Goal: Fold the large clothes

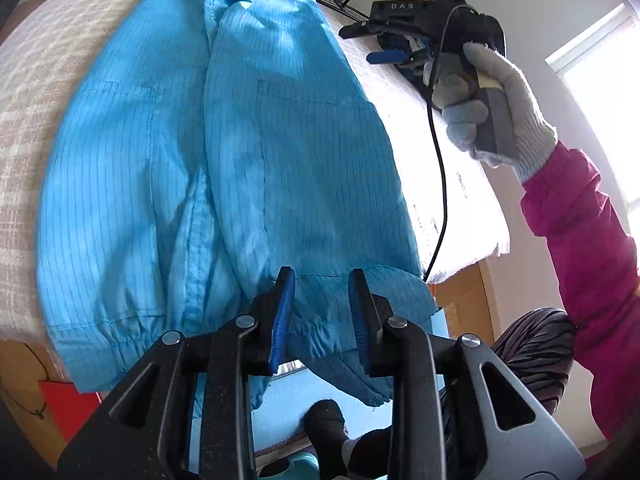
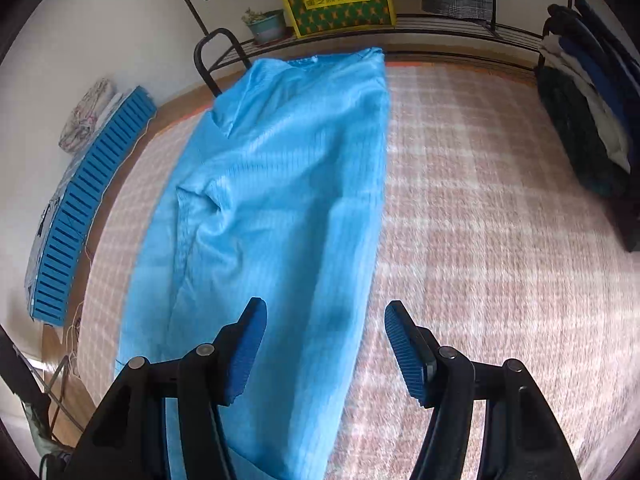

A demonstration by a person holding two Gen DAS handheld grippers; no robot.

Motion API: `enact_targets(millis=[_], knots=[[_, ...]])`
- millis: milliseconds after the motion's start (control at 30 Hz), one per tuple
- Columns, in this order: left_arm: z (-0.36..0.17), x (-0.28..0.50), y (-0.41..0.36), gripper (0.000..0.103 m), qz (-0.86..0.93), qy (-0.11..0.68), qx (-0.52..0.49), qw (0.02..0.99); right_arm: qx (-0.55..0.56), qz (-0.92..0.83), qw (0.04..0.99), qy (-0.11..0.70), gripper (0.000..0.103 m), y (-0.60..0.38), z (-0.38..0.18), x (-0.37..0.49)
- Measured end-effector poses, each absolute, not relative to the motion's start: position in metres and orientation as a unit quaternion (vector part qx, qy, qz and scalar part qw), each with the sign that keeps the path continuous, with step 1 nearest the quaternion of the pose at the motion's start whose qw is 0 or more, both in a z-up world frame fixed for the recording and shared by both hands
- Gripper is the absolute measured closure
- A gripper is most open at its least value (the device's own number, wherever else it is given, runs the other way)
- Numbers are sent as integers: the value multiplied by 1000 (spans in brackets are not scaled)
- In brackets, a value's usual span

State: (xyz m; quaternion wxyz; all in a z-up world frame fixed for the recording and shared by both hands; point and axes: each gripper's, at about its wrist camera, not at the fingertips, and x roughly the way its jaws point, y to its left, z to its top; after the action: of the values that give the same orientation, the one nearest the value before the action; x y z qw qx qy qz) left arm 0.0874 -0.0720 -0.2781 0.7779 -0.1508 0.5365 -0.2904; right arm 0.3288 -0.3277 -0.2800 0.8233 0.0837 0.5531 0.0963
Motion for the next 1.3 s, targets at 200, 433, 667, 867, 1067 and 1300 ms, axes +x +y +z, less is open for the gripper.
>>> enact_targets(millis=[200, 433, 667, 867, 1067, 1300], knots=[[-277, 71, -99, 77, -304, 530, -135, 780, 82, 116, 814, 563, 39, -313, -304, 322], [-282, 60, -126, 58, -302, 527, -122, 785, 1, 105, 827, 553, 100, -298, -305, 318], [-295, 61, -173, 58, -341, 533, -75, 770, 80, 98, 829, 544, 103, -352, -302, 311], [-274, 47, -167, 58, -315, 493, -34, 810, 85, 132, 842, 516, 41, -341, -279, 304], [-292, 51, -202, 56, -307, 508, 7, 805, 33, 117, 830, 545, 87, -314, -296, 314], [-301, 53, -223, 65, -334, 515, 14, 789, 37, 76, 836, 543, 103, -343, -309, 313]])
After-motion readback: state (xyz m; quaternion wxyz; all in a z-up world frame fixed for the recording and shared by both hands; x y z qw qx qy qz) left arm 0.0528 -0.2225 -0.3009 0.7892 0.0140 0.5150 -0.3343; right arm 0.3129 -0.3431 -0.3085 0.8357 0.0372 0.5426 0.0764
